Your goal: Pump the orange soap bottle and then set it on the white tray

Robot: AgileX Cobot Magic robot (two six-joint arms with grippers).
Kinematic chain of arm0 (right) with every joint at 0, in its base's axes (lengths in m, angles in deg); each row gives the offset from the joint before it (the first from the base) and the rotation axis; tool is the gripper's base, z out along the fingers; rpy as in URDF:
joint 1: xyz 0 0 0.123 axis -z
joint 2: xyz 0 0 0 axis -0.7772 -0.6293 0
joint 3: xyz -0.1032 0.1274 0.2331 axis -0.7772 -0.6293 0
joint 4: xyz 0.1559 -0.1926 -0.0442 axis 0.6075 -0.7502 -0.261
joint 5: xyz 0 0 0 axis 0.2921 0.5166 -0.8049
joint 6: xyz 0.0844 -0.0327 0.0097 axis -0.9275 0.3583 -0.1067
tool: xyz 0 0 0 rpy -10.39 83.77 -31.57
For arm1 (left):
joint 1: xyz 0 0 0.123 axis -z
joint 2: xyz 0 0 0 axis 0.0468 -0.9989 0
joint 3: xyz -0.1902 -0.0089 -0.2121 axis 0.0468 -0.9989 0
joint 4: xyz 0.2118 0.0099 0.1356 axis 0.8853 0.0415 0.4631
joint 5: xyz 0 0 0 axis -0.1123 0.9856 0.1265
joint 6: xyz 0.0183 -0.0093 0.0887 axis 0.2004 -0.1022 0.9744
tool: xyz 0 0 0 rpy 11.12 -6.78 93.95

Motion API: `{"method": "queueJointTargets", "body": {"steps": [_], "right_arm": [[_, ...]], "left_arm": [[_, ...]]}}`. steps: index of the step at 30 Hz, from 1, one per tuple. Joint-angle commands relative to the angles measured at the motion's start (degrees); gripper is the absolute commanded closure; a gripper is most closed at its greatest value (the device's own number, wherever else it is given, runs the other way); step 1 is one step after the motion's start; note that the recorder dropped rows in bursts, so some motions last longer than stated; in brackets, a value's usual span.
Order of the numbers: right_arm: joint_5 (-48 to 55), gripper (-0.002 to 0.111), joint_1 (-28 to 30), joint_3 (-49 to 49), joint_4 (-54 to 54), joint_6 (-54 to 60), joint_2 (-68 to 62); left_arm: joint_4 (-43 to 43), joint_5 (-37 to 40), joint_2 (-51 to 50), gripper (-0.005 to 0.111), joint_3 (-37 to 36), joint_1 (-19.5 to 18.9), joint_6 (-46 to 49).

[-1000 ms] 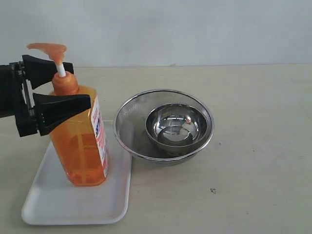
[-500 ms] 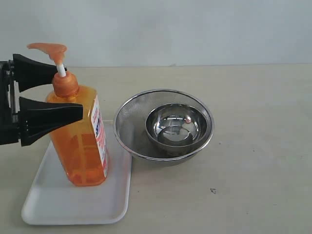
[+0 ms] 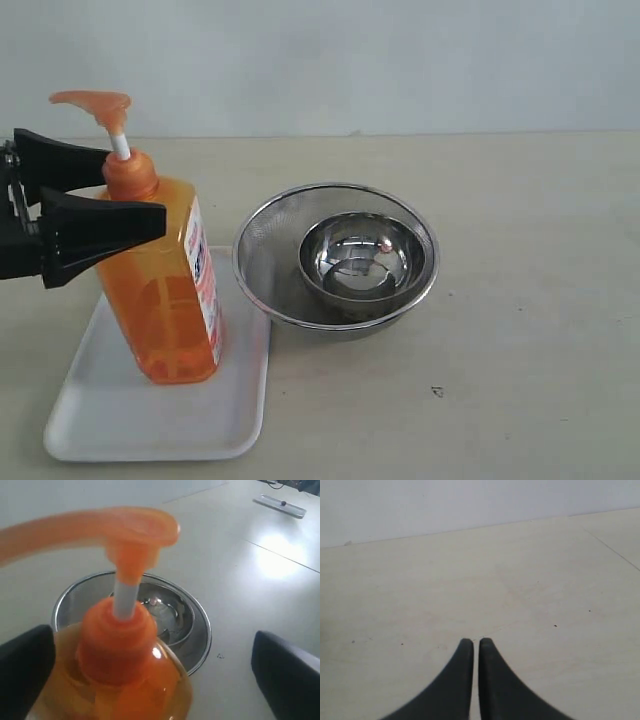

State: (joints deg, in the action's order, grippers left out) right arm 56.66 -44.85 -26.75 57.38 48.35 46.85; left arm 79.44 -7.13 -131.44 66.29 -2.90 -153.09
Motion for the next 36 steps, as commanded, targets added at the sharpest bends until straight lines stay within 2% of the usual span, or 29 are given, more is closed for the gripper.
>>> {"method": "queueJointTargets", "body": {"steps": [1, 5, 12, 18, 26, 36], "right_arm": [[-0.26, 0.107, 0.14, -0.22, -0.18, 0.14, 0.24], [-0.26, 0.107, 0.14, -0.22, -0.18, 0.14, 0.24], [-0.26, 0.107, 0.14, -0.22, -0.18, 0.14, 0.24], [-0.26, 0.107, 0.14, -0.22, -0.18, 0.14, 0.24], [-0.26, 0.107, 0.14, -0.22, -0.18, 0.14, 0.24], [-0.26, 0.107, 0.14, -0.22, -0.18, 0.14, 0.24]], "left_arm": [[0.4, 1.12, -0.08, 0.007, -1.05, -0.15, -1.54], [0.26, -3.4, -0.08, 0.007, -1.05, -0.15, -2.72], [1.34, -4.94, 0.16, 0.007, -1.05, -0.15, -4.74], [1.43, 4.28, 3.28, 0.007, -1.05, -0.15, -3.72], [1.3, 5.5, 4.73, 0.007, -1.16, -0.15, -4.35], [0.79, 16.49, 19.01, 0.007, -4.54, -0.15, -9.79]]}}
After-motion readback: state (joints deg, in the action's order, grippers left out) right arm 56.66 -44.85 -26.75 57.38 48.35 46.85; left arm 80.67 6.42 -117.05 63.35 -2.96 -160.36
